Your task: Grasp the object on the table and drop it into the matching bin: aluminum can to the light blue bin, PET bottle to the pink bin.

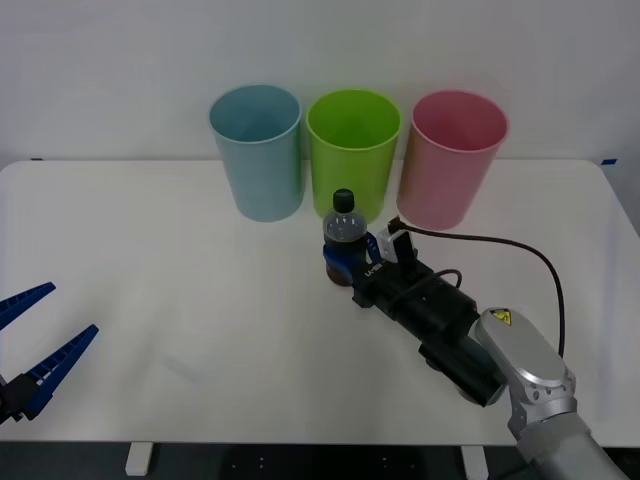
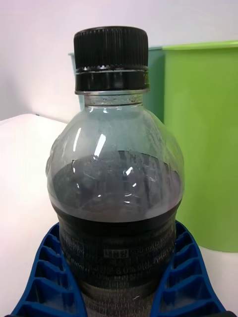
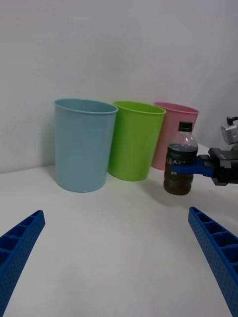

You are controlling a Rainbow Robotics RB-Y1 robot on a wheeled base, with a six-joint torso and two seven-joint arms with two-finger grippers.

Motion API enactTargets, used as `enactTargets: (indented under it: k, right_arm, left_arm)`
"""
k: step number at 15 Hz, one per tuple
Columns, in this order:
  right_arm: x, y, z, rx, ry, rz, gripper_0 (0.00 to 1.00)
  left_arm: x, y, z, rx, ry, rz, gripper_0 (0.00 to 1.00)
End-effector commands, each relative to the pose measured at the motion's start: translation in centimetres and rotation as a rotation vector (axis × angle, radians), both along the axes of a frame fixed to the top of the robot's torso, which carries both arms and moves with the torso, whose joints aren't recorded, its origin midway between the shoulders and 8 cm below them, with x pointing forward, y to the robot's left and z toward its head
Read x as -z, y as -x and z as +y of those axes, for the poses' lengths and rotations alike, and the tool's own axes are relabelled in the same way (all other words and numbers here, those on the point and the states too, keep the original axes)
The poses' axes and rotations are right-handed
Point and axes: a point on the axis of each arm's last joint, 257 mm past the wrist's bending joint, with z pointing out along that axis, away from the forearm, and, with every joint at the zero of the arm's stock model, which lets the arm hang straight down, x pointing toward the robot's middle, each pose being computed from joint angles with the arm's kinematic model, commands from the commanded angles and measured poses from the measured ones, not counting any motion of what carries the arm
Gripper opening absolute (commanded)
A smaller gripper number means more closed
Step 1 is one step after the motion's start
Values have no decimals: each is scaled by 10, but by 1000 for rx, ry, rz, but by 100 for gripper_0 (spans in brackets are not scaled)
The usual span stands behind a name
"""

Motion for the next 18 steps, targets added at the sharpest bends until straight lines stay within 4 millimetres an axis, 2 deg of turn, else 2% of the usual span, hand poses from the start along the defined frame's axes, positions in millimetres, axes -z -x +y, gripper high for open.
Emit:
enactTargets:
  k: [1, 10, 18]
  right_arm:
    - [-18, 10, -15, -3, -38, -1, 0]
    - [-111, 43, -49, -57, -229, 8, 0]
    - [-190, 54, -84, -103, -285, -12, 0]
  left_arm:
    - [0, 0, 0, 0, 0, 0, 100]
    - [0, 0, 0, 0, 0, 0, 100]
    - [0, 0, 0, 0, 0, 0, 100]
